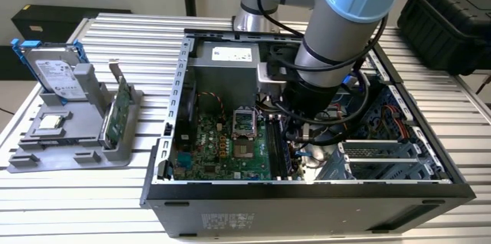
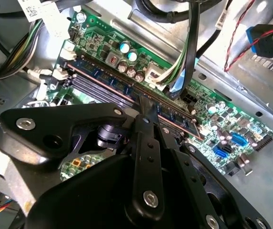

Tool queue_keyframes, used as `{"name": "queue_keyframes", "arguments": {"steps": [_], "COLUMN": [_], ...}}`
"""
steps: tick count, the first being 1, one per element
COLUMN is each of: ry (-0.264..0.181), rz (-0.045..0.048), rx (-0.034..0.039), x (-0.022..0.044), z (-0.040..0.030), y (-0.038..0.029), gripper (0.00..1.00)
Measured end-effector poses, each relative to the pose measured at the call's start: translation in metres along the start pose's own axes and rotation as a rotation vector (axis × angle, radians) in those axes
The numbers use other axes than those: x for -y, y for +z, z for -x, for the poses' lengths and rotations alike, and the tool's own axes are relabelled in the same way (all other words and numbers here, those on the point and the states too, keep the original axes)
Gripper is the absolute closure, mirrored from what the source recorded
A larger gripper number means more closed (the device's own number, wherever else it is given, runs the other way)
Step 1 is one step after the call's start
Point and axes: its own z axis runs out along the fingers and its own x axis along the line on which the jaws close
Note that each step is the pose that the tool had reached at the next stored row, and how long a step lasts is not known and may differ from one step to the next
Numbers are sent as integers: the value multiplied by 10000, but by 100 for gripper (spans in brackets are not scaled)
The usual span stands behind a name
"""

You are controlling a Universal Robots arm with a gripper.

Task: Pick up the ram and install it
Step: 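Press down the ram until it locks into place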

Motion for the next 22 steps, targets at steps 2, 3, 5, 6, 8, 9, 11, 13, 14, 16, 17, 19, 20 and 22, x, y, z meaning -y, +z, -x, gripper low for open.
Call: {"name": "queue_keyframes", "arguments": {"steps": [2,3,5,6,8,9,11,13,14,16,17,19,20,22], "ry": [2,3,5,5,6,6,6,7,7,8,9,9,9,9], "rz": [-4,-6,-8,-8,-7,-8,-8,-9,-9,-6,-7,-8,-9,-8], "rx": [0,0,-1,-4,-7,-5,-3,0,-3,-13,-11,-10,-9,-9], "x": [1,1,2,2,2,2,3,4,5,5,6,6,6,6], "z": [0,-1,-1,-1,-2,-2,-2,-1,-3,-3,-4,-2,-2,-2], "y": [13,22,38,42,46,51,63,81,92,109,113,115,115,115], "gripper": [100,100,100,100,100,100,100,100,100,100,100,100,100,100]}}
